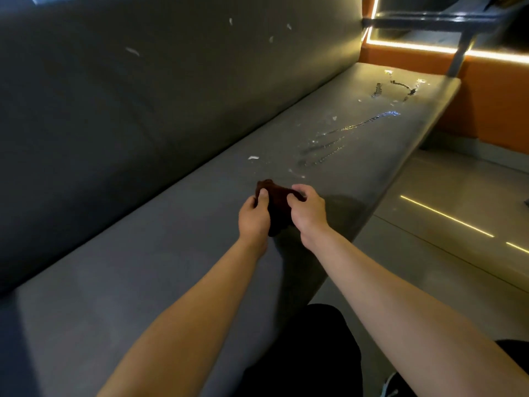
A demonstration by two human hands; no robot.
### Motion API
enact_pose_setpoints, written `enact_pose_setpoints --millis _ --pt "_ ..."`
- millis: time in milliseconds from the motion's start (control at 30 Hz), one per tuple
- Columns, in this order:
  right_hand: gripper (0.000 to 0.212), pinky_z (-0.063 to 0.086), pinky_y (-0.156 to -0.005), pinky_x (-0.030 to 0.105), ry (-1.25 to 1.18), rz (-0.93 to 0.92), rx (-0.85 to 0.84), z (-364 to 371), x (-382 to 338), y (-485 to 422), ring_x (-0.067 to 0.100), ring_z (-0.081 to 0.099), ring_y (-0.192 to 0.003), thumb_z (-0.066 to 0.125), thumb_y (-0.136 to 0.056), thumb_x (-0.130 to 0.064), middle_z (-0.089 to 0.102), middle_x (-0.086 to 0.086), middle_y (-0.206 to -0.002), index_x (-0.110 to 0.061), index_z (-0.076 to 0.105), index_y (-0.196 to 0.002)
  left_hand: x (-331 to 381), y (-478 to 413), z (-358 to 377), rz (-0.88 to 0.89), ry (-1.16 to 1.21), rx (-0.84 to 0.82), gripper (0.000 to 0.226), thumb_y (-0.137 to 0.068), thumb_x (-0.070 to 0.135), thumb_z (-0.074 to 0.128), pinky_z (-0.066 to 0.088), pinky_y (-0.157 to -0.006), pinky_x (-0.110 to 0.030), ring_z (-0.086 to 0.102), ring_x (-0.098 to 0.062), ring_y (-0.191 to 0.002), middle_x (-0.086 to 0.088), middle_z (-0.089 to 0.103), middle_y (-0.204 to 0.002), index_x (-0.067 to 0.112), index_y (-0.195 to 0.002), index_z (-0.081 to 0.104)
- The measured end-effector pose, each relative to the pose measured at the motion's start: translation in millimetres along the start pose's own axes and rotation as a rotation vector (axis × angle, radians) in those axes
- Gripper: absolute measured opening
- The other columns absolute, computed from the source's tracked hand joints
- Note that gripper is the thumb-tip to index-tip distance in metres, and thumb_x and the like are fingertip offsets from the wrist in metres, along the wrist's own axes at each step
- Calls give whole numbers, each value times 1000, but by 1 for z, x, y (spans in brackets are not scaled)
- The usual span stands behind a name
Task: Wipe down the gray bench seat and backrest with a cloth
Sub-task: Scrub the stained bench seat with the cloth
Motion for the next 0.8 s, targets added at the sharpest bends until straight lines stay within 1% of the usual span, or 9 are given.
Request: enact_pose_setpoints --millis 200,300,400,467,533,600,667,733,800 --pt "33 46 -110 48 -86 115 -331 32 12 13 23 53 -127 55 -100 -49 55 -2 -139 -39 52 -132 7 -7 -29 -75 94 67 27 -102 46 56 60 -87 -41 71 -23 -94 -4 73 -99 23 -95 68" --pt "23 51 -106 45 -2 14 -341 41 8 16 21 56 -125 54 -104 -34 58 -3 -134 -37 58 -126 6 -17 -41 -35 14 138 31 -102 46 56 60 -79 -36 69 -20 -94 -4 71 -107 19 -114 65" --pt "20 54 -100 37 31 -46 -214 44 1 8 17 60 -116 52 -106 -19 63 -6 -122 -29 64 -119 2 -23 -52 51 -133 219 43 -100 48 56 56 -80 -31 62 -20 -105 -1 59 -124 30 -137 43" --pt "21 51 -98 33 -17 -44 -158 45 -1 -1 15 58 -116 50 -106 -17 61 -7 -123 -29 63 -118 -4 -27 -49 122 -166 126 50 -98 52 57 54 -93 -35 58 -19 -114 3 53 -128 41 -140 34" --pt "25 48 -102 34 -1 -49 -221 52 0 -10 15 55 -120 47 -107 -16 58 -5 -128 -31 62 -119 -8 -27 -35 132 -181 -58 49 -101 47 55 51 -96 -32 57 -13 -116 9 54 -131 38 -146 35" --pt "30 42 -107 32 121 -85 -346 60 2 -19 12 50 -125 43 -108 -15 56 -5 -137 -31 63 -122 -12 -34 -32 126 -241 -104 44 -104 39 53 50 -95 -29 59 -10 -113 9 59 -129 31 -146 42" --pt "31 41 -107 29 299 -189 -400 64 1 -32 13 51 -126 42 -108 -15 57 -4 -139 -30 65 -122 -12 -48 -39 133 -319 -11 34 -104 27 53 51 -87 -26 62 -8 -105 5 64 -123 28 -138 51" --pt "30 45 -100 32 592 -364 -320 57 1 -53 20 55 -122 43 -106 -17 62 0 -131 -27 65 -123 -8 -65 -47 174 -402 105 27 -104 17 52 47 -84 -24 63 -11 -104 5 65 -117 26 -129 57" --pt "31 45 -101 41 885 -479 -200 43 8 -75 27 52 -123 46 -102 -20 62 3 -130 -24 61 -129 3 -84 -54 234 -422 202 30 -104 14 50 43 -91 -25 60 -15 -112 6 62 -119 26 -130 58"
Point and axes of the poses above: each hand's wrist, its own y-axis away from the middle knuckle, its own z-axis out of the palm, x = y × z, the point moved 5 cm from there along -y, towards the middle knuckle
